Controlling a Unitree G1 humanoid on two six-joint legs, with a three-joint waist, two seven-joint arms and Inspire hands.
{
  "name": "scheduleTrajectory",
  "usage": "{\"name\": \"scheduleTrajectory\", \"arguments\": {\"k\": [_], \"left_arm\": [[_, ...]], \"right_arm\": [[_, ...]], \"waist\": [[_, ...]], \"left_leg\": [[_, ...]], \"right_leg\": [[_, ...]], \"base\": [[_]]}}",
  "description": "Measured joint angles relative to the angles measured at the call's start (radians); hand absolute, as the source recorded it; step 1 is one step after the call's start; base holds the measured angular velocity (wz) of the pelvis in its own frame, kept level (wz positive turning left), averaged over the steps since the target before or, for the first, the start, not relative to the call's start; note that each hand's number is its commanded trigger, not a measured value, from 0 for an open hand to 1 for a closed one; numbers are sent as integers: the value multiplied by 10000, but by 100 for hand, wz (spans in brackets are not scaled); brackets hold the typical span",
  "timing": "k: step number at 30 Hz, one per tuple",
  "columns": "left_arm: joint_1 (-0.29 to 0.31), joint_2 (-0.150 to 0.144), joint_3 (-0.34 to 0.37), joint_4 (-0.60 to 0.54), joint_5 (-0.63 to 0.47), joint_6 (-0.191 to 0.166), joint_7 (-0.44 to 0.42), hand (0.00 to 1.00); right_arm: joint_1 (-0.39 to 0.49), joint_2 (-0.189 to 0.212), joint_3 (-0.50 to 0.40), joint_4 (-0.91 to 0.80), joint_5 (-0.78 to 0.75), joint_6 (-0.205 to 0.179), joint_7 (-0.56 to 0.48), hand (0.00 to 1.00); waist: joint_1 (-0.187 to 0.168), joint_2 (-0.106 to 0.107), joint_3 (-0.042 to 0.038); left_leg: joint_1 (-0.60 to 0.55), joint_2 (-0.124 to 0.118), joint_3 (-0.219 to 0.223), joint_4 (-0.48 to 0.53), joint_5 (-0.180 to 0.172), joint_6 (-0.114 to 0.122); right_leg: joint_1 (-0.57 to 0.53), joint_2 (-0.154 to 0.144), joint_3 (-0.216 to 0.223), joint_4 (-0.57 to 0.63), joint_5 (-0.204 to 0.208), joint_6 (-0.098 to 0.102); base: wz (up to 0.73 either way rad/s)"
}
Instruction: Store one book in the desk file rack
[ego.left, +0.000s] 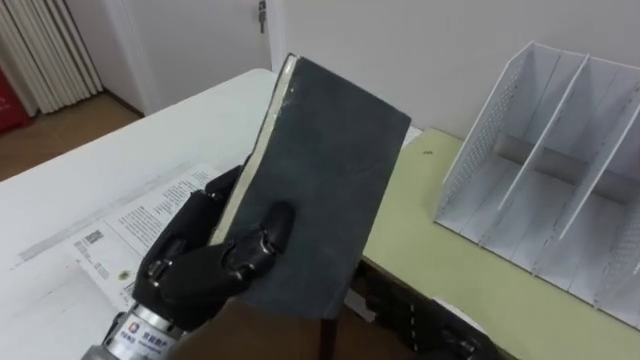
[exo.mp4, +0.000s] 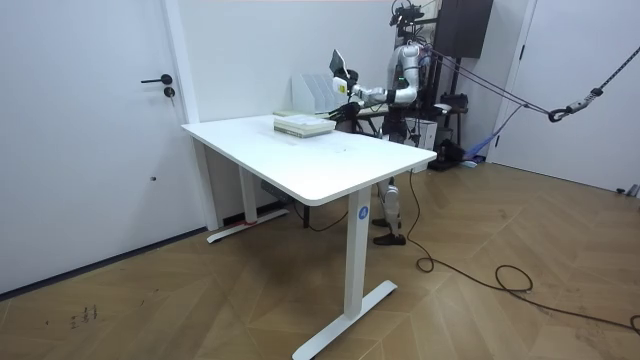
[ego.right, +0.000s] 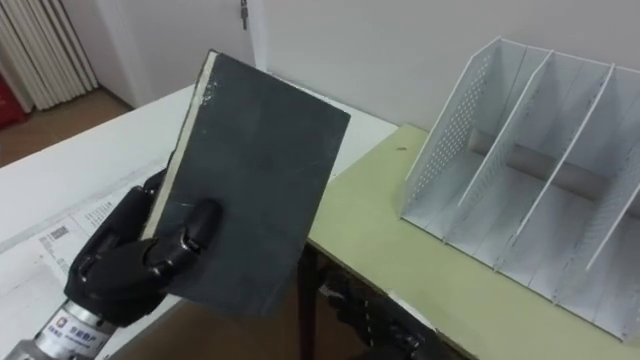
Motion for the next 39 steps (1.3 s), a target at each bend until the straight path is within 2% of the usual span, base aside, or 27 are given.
{"name": "scheduleTrajectory", "arguments": {"k": [7, 10, 15, 22, 25, 28, 30, 39], "left_arm": [[5, 65, 418, 156, -31, 28, -406, 100], [5, 64, 425, 281, -31, 109, -644, 100], [4, 59, 434, 622, -31, 371, -953, 100], [-15, 71, 415, 929, -63, 393, -1372, 100], [-15, 182, 173, 1158, -494, 410, -1438, 100], [-17, 273, 49, 1327, -890, 510, -1731, 100], [-42, 292, 37, 1376, -1222, 612, -1876, 100], [-158, 467, -66, 1394, -1646, 613, -2199, 100]], "right_arm": [[68, -161, -653, -1962, 2819, 61, 757, 0], [69, -171, -658, -2118, 3219, 71, 973, 0], [67, -198, -669, -2203, 3279, 286, 1192, 0], [-43, -221, -623, -2612, 3750, 288, 1277, 0], [-45, -245, -503, -2637, 4090, 381, 1359, 0], [-41, -382, -379, -2743, 4615, 703, 1362, 0], [-42, -463, -186, -2793, 5248, 727, 1386, 0], [-41, -467, 264, -2792, 6338, 723, 1474, 0]], "waist": [[1, 50, -5], [2, 105, 14], [81, 148, -10], [217, 97, -17], [226, 44, 4], [210, 60, 8], [226, 80, -3], [262, 219, -10]], "left_leg": [[13, 15, 22, -50, -6, 0], [13, 20, 22, -54, -7, -1], [-4, 34, 22, -113, -6, -3], [18, 33, 47, -114, -5, -2], [9, 35, 102, -95, -6, -2], [-37, 36, 119, -45, -15, 7], [-143, 42, 117, -1, -19, 11], [-331, 68, 118, 34, -20, 6]], "right_leg": [[-28, 29, 91, -5, 5, -1], [-29, 35, 99, -2, 8, -5], [-104, 54, 115, 40, 7, -6], [-178, 55, 266, 230, 5, -6], [-203, 55, 284, 233, 6, -7], [-202, 48, 260, 220, 17, -16], [-240, 45, 258, 227, 26, -26], [-441, 86, 332, 298, 63, -38]], "base": [[-1], [0], [-1], [-6], [-1], [-1], [0], [0]]}}
